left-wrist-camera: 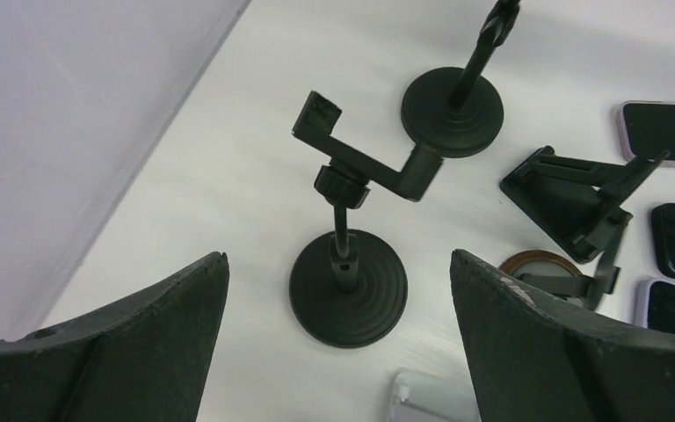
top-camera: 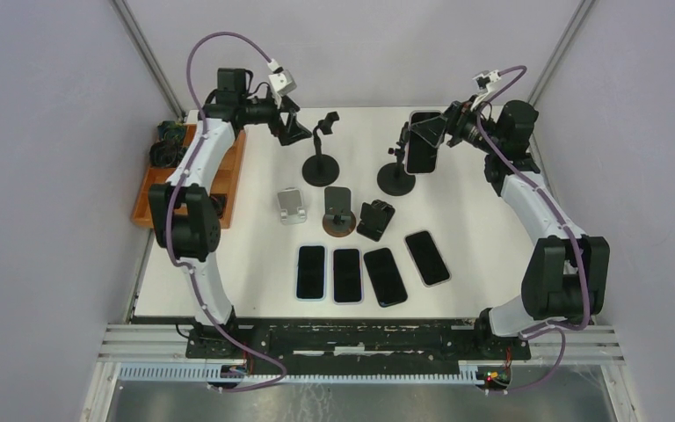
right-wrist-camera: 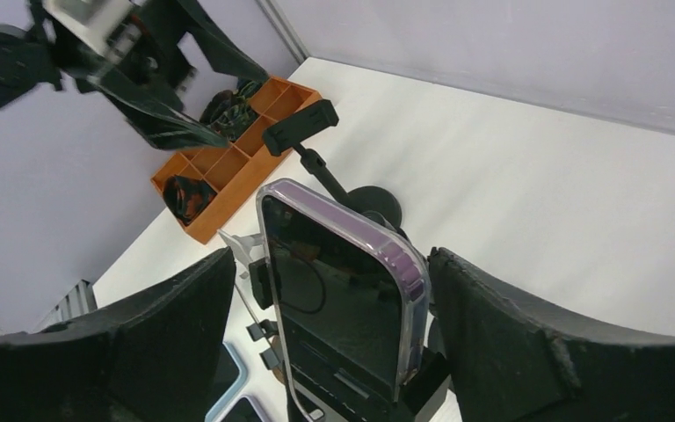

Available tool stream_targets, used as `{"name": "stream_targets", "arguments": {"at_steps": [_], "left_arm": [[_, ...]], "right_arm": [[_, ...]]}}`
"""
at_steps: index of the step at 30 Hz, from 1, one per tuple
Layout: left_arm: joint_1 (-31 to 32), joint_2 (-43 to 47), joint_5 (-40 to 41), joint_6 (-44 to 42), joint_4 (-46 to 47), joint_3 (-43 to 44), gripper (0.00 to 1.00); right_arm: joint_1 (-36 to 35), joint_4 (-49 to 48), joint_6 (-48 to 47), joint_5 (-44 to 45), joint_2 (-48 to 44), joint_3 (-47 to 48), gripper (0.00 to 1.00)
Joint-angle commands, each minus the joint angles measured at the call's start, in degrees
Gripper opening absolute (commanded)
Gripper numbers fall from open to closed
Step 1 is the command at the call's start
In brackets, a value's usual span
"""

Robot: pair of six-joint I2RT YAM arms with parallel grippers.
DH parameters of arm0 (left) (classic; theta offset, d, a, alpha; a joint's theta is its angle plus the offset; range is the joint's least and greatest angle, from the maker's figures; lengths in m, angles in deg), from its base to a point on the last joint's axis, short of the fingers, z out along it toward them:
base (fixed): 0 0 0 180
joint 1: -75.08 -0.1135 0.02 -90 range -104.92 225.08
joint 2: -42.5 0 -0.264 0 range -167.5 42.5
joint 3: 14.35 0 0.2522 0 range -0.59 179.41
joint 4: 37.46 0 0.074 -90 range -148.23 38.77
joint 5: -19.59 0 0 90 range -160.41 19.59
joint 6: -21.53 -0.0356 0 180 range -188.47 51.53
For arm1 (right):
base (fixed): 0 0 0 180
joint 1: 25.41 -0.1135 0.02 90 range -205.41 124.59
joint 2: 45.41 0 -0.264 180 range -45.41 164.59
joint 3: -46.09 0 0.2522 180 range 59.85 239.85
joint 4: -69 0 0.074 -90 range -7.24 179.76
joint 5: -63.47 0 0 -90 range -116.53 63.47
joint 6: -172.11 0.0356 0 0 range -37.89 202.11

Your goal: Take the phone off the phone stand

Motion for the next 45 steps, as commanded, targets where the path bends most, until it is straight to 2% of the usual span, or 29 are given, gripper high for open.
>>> {"name": "stream_targets", "arguments": {"at_steps": [1, 5, 7, 9, 10, 13, 15, 18, 23, 30, 34, 38, 45], "left_arm": [[-1.32, 8.94, -1.57, -7.2, -10.11, 0.53, 1.0], [-1.47, 15.19, -2.3, -8.24, -16.01, -1.56, 1.0], [-1.31, 19.01, -3.64, -7.45, -17.43, -4.31, 1.0], [-0.94, 22.39, -4.78, -6.71, -18.92, -6.79, 1.0], [-0.58, 23.75, -5.09, -6.68, -19.94, -7.78, 1.0], [0.95, 28.11, -5.52, -7.35, -23.52, -11.11, 1.0], [2.44, 30.37, -4.85, -8.51, -25.31, -13.34, 1.0], [4.96, 33.0, -3.62, -9.11, -26.4, -16.39, 1.0], [8.07, 35.59, -2.77, -8.62, -27.1, -18.06, 1.0], [11.75, 36.46, -3.32, -4.43, -26.9, -15.55, 1.0], [12.32, 38.41, -3.93, 4.74, -18.16, -16.55, 1.0], [12.38, 41.29, -3.65, 14.6, -7.17, -19.62, 1.0], [12.8, 44.04, -4.5, 18.03, 0.74, -22.0, 1.0]], "right_arm": [[-0.73, -3.16, 1.01, -2.88, 0.13, 0.81, 0.82], [-1.21, -5.16, 1.75, -3.11, -1.52, -1.49, 0.69], [-1.44, -6.11, 2.41, -3.32, -1.65, -1.48, 0.57], [-1.58, -6.2, 3.1, -3.9, -1.25, -0.67, 0.38], [-1.72, -6.07, 3.31, -4.14, -1.06, -0.13, 0.33], [-2.01, -4.86, 2.92, -3.29, -1.06, 0.91, 0.29], [-2.13, -4.28, 2.73, -2.23, -1.37, 1.22, 0.2], [-2.11, -4.34, 2.83, -0.59, -2.68, 1.84, 0.0], [-1.34, -4.33, 6.2, 1.57, -4.17, 6.22, 0.0], [0.37, -15.75, 22.98, 1.89, -7.5, 9.35, 0.0], [0.41, -17.75, 29.04, 2.04, -10.9, 10.37, 0.0], [0.33, -23.16, 37.12, 1.54, -16.06, 6.31, 0.0], [-0.98, -27.77, 45.86, 2.3, -24.69, 0.59, 0.0]]}}
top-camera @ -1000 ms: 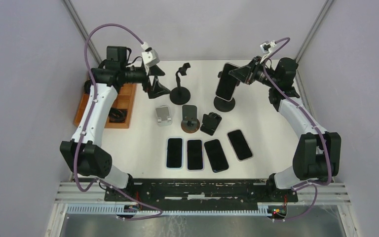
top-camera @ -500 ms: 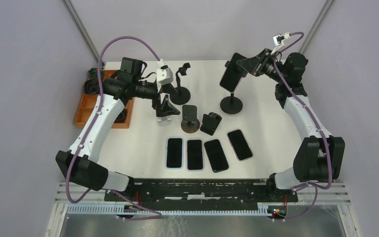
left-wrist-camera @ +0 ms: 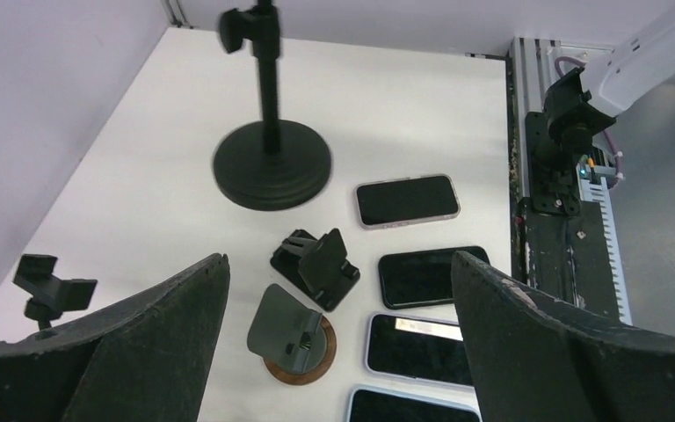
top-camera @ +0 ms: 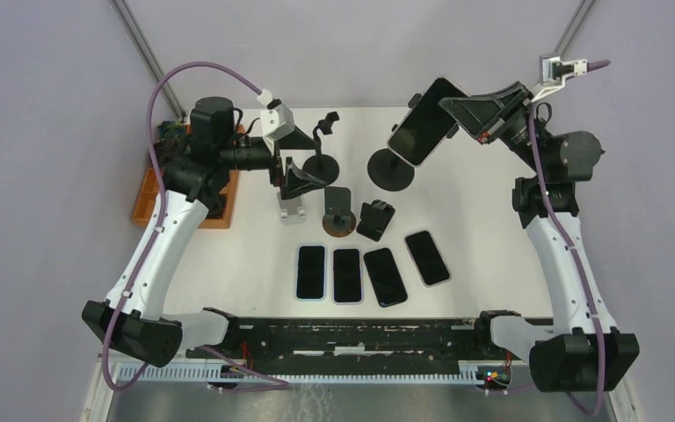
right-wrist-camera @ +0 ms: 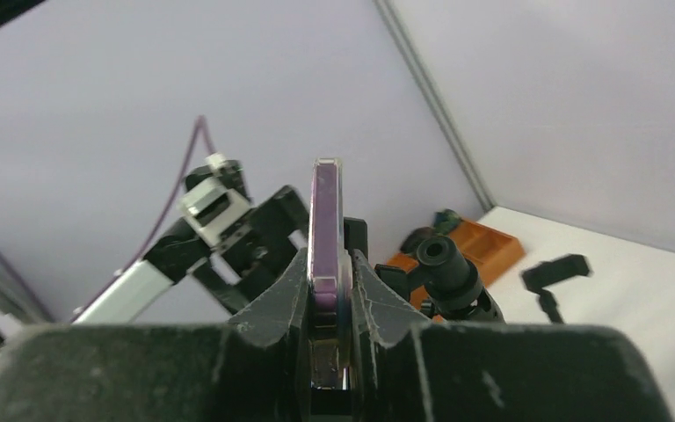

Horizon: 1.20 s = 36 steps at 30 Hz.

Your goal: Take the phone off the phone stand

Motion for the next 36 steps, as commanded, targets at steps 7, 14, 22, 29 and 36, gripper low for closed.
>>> {"name": "stream_targets", "arguments": {"at_steps": [7, 14, 22, 29, 36], "left_arm": [[7.14, 3.87, 1.79, 14.6, 18.79, -6.42, 1.0], [14.7, 2.06, 2.25, 17.67, 22.36, -3.96, 1.0], [16.36, 0.78, 2.46, 16.95, 22.21, -3.49, 0.94], [16.74, -0.92, 0.03, 11.32, 14.9, -1.62, 0.5], [17.16, -0.11, -1.72, 4.86, 6.72, -2.53, 0.02]], "right_arm": [[-11.98, -14.22, 12.78, 5.05, -7.23, -2.22, 0.0], [-20.23, -12.87, 10.35, 7.87, -7.69, -4.02, 0.0], [-26.04, -16.85, 11.12, 9.71, -7.04, -7.15, 0.0], [-28.66, -19.32, 11.23, 10.81, -6.8, -10.05, 0.0], [-28.77, -22.03, 11.66, 11.14, -6.24, -11.48, 0.0]]}}
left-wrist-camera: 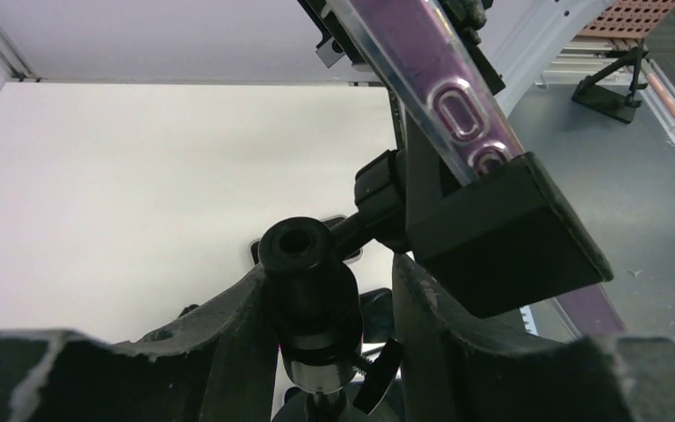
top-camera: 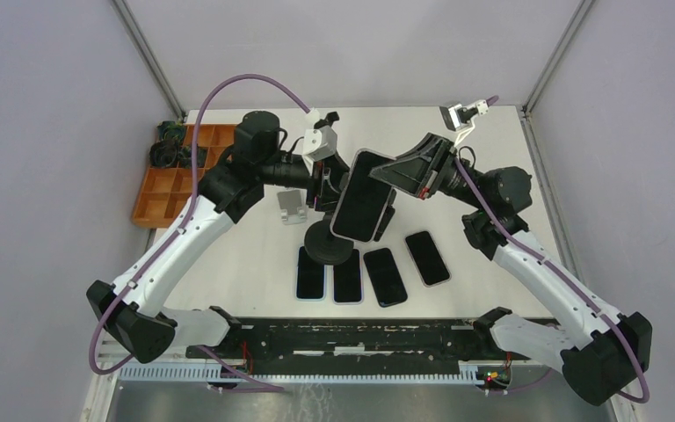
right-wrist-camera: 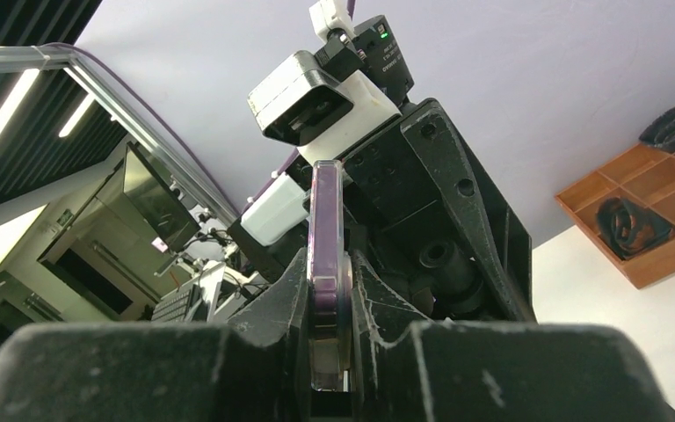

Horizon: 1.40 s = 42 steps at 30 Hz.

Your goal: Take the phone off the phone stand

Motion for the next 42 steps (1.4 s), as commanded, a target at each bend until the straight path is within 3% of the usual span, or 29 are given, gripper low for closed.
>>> {"name": "stream_targets", "arguments": {"at_steps": [1, 4, 11, 14, 33, 36, 39, 42], "left_arm": [[0.79, 0.95, -3.08, -7.22, -7.11, 0.98, 0.02], [1.26, 1.55, -3.17, -12.44, -12.22, 0.89, 0.02], [5.12, 2.24, -0.46, -36.08, -35.04, 1.07, 0.02], [6.35, 3.46, 1.65, -41.06, -38.65, -0.3, 0.02], [7.4, 6.27, 5.01, -46.14, -41.6, -2.67, 0.02], [7.4, 6.29, 4.92, -45.76, -41.77, -1.25, 0.02], [7.41, 6.54, 4.84, -45.57, -41.73, 0.09, 0.02], [7.42, 6.83, 4.74, -45.32, -41.72, 0.3, 0.02]], "right_arm": [[-0.03, -13.43, 2.5, 6.14, -0.75, 1.59, 0.0], [-0.03, -14.74, 2.52, 6.18, 0.03, 1.65, 0.0], [0.91, -18.0, 3.09, 5.73, 3.38, 5.77, 0.0], [1.44, -20.03, 4.31, 5.85, 4.43, 6.78, 0.0], [9.07, -25.09, 9.22, 5.77, 3.41, 5.71, 0.0], [14.41, -8.21, -0.71, 2.14, 0.99, 6.44, 0.0], [19.11, 22.76, -22.35, 3.85, -1.12, 8.77, 0.0], [22.42, 45.72, -38.71, 9.32, -0.86, 9.98, 0.0]]}}
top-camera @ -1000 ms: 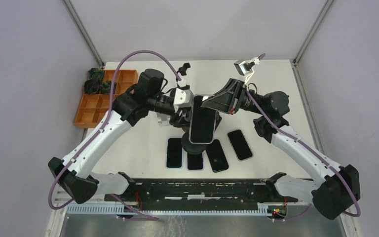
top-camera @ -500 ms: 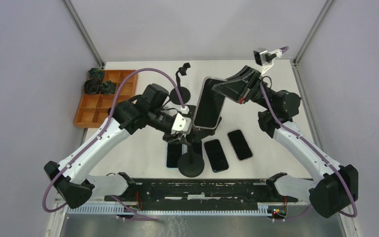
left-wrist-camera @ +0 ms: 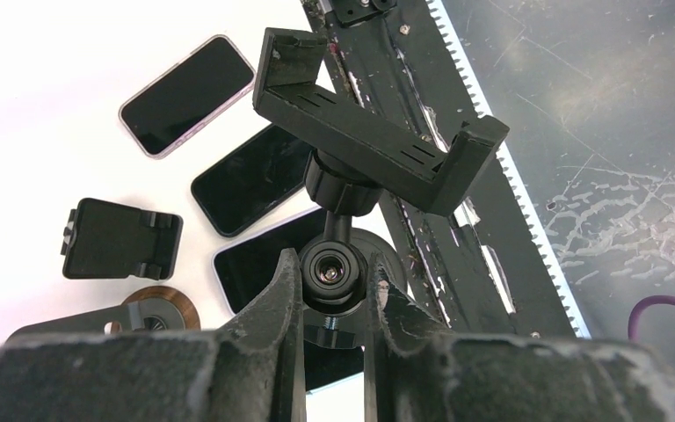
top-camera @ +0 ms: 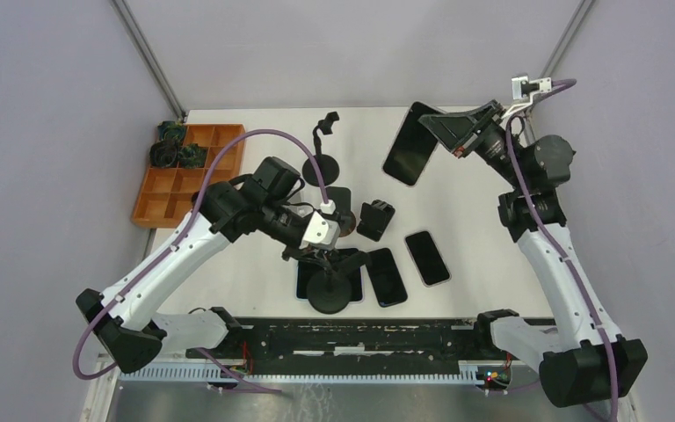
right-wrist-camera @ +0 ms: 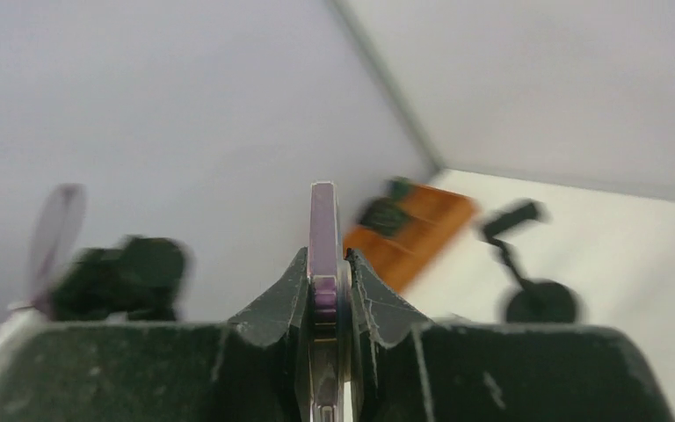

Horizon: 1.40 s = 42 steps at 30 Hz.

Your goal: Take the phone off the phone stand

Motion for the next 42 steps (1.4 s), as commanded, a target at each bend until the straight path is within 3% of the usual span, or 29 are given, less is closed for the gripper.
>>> {"name": "stream_targets", "arguments": {"at_steps": [1, 6, 11, 20, 28, 36, 39, 42], "left_arm": [[0.14, 2.3, -2.36, -1.7, 1.86, 3.68, 0.02], [0.06, 2.7, -3.47, -1.55, 1.75, 4.74, 0.02], [0.08, 2.35, -3.73, -1.25, 1.74, 7.06, 0.02], [0.06, 1.95, -4.2, -1.48, 1.65, 10.43, 0.02], [0.07, 0.1, -4.71, 2.95, 8.52, 14.14, 0.02], [0.1, -2.83, -4.61, 3.49, 9.58, 18.07, 0.02], [0.11, -2.75, -4.5, 3.46, 9.53, 17.45, 0.02], [0.11, -2.53, -4.56, 3.5, 9.56, 16.37, 0.02]], "right_arm": [[4.36, 39.74, -28.8, 8.84, -0.81, 3.01, 0.0], [6.22, 55.18, -44.29, 23.13, 1.35, -2.27, 0.0], [6.59, 59.95, -51.08, 24.56, 7.07, -7.57, 0.0], [5.97, 66.65, -56.08, 34.02, 11.55, -9.01, 0.0], [5.43, 63.63, -54.95, 33.17, 16.3, -12.19, 0.02], [5.58, 57.56, -49.56, 38.2, 13.7, -11.39, 0.54], [5.55, 57.31, -48.39, 41.08, 11.41, -9.23, 0.65], [5.48, 55.07, -46.57, 34.98, 6.46, -7.38, 0.73]]}}
